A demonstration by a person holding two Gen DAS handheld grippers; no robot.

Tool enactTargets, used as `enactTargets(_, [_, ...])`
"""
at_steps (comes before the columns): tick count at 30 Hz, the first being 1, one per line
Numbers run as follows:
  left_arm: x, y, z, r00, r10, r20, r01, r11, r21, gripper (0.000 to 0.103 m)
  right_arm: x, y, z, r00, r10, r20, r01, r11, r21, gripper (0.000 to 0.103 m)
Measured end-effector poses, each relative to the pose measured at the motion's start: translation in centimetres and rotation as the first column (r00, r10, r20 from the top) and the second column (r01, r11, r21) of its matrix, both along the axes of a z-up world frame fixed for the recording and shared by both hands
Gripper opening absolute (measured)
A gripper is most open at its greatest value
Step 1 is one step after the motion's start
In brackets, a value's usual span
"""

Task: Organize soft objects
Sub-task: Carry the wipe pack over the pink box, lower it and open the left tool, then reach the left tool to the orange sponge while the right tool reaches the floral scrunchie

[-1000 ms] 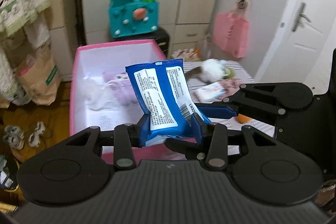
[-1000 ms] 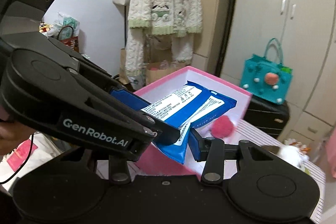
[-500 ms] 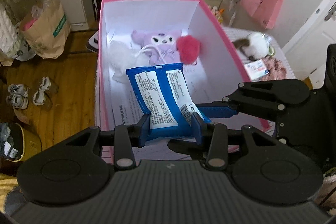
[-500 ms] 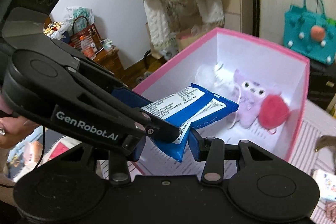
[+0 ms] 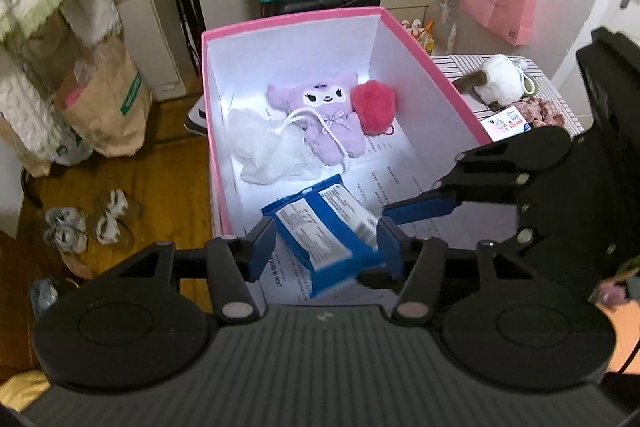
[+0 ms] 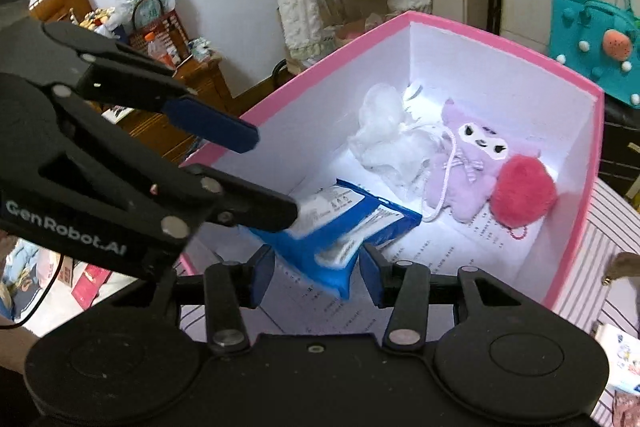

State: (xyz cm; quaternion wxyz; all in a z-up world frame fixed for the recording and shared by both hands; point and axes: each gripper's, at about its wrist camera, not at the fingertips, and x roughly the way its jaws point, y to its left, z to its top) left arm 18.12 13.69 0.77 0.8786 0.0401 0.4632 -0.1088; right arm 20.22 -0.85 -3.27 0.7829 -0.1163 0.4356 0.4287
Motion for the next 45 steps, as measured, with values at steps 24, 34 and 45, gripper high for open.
enactTargets(24, [-7.0,-1.7,5.2,0.987,-0.121,0.104,0.112,0.99,0.09,0.063,-7.3,-7.3,8.8,0.988,-0.085,0.131,0.08,0.996,0.045,0.056])
enactTargets(34, [-9.7,-4.2,5.7,0.98,-0.167,0.108,0.155,0.982,0.111,0.068,-10.2,-10.0,10.5,0.978,-0.09,0.189,0.077,0.994,0.076,0.056])
enactTargets(45, [-11.8,-8.7,6.0,0.953,-0.27,0.137,0.259,0.961,0.092,0.073,-13.7,-15.5,9.7,0.962,-0.161,0.221,0.146,0.986,0.083,0.056])
